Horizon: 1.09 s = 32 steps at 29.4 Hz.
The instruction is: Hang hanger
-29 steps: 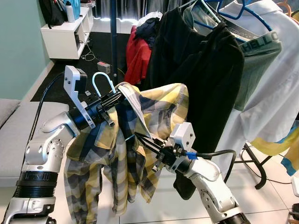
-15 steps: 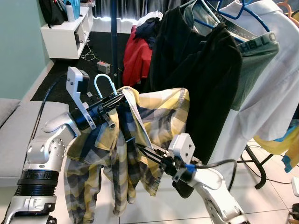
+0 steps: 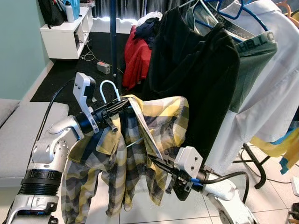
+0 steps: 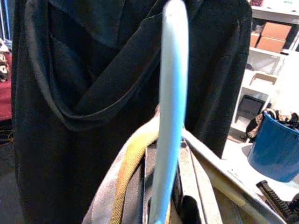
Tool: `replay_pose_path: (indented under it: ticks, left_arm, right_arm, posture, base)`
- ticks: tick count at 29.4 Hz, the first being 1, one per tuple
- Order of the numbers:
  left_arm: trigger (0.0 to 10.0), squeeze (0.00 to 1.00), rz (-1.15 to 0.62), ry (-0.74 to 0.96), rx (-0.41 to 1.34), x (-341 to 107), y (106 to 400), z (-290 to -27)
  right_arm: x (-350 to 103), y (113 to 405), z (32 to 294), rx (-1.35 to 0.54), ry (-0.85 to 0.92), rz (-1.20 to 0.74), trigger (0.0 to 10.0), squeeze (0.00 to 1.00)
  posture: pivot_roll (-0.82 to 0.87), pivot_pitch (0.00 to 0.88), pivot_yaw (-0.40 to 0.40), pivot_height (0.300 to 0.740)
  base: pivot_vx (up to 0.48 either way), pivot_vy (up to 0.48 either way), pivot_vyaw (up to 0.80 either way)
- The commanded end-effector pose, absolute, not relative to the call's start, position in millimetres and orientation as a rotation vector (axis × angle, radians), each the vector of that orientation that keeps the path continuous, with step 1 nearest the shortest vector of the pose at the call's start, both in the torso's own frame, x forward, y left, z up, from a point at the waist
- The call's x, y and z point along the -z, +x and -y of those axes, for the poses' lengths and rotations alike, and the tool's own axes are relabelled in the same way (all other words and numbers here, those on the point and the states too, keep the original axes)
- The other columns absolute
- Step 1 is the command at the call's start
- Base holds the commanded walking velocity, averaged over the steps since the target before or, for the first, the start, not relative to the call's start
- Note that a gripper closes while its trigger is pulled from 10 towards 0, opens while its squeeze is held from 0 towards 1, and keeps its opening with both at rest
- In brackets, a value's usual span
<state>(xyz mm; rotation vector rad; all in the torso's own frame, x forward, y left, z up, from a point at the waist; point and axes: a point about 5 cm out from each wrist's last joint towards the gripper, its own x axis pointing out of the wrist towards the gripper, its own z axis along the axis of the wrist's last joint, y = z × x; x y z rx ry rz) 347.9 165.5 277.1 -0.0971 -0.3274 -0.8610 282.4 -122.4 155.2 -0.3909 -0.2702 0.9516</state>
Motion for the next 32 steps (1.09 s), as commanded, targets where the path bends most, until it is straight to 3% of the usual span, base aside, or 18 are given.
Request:
replay_pose_path:
  ticks: [1, 9, 16, 17, 18, 19, 26, 27, 29, 30, 32]
  left_arm:
    - [10.0, 0.00, 0.581, -0.072, 0.740, -330.7, 341.6, -190.8]
    - [10.0, 0.00, 0.588, -0.073, 0.734, -332.2, 340.3, -197.8]
    - [10.0, 0.00, 0.590, -0.076, 0.738, -332.8, 340.2, -198.2]
    - [10.0, 0.00, 0.590, -0.080, 0.752, -333.6, 339.9, -197.1]
    - [10.0, 0.00, 0.590, -0.080, 0.752, -333.6, 339.9, -197.1]
    - [10.0, 0.00, 0.590, -0.081, 0.769, -334.3, 339.4, -195.2]
    - [10.0, 0.00, 0.594, -0.078, 0.794, -335.7, 338.5, -192.5]
    - [10.0, 0.00, 0.598, -0.077, 0.799, -336.3, 338.1, -192.7]
    - [10.0, 0.00, 0.600, -0.077, 0.801, -336.7, 337.8, -192.8]
    - [10.0, 0.00, 0.602, -0.076, 0.810, -336.6, 337.1, -193.3]
    - [10.0, 0.00, 0.602, -0.076, 0.810, -336.6, 337.1, -193.3]
  right_arm:
    - [-108.8, 272.3, 142.3, -0.936, -0.422, 0.030, 0.0, 0.00]
    - [-110.8, 287.1, 170.0, -0.739, -0.491, 0.003, 0.0, 0.00]
    - [-110.8, 285.4, 167.6, -0.755, -0.472, 0.007, 0.0, 0.00]
    - [-111.2, 281.2, 159.7, -0.805, -0.432, 0.020, 3.4, 0.00]
    - [-111.2, 281.2, 159.7, -0.805, -0.432, 0.020, 3.4, 0.00]
    - [-112.7, 276.8, 150.7, -0.860, -0.393, 0.042, 10.0, 1.00]
    - [-119.8, 265.8, 133.1, -0.997, -0.304, 0.094, 10.0, 1.00]
    - [-127.0, 264.0, 129.9, -1.022, -0.255, 0.122, 10.0, 0.61]
    - [-132.1, 263.0, 128.2, -1.035, -0.223, 0.141, 10.0, 0.61]
    - [-140.9, 260.9, 127.2, -1.069, -0.184, 0.155, 10.0, 0.00]
    - [-140.9, 260.9, 127.2, -1.069, -0.184, 0.155, 10.0, 0.00]
  posture:
    - [-0.01, 0.175, -0.052, 0.740]
    - [-0.01, 0.182, -0.056, 0.740]
    - [-0.01, 0.183, -0.056, 0.740]
    - [-0.01, 0.183, -0.055, 0.740]
    - [-0.01, 0.183, -0.055, 0.740]
    - [-0.01, 0.183, -0.053, 0.740]
    - [-0.01, 0.185, -0.053, 0.740]
    - [-0.01, 0.187, -0.053, 0.740]
    - [-0.01, 0.187, -0.053, 0.740]
    - [-0.01, 0.187, -0.053, 0.740]
    - [-0.01, 0.187, -0.053, 0.740]
  base:
    - [0.000, 0.000, 0.00]
    - [0.000, 0.000, 0.00]
    - [0.000, 0.000, 0.00]
    - [0.000, 0.000, 0.00]
    - [0.000, 0.000, 0.00]
    - [0.000, 0.000, 0.00]
    - [0.000, 0.000, 0.00]
    - [0.000, 0.000, 0.00]
    - [0.000, 0.000, 0.00]
    - [0.000, 0.000, 0.00]
    - [0.000, 0.000, 0.00]
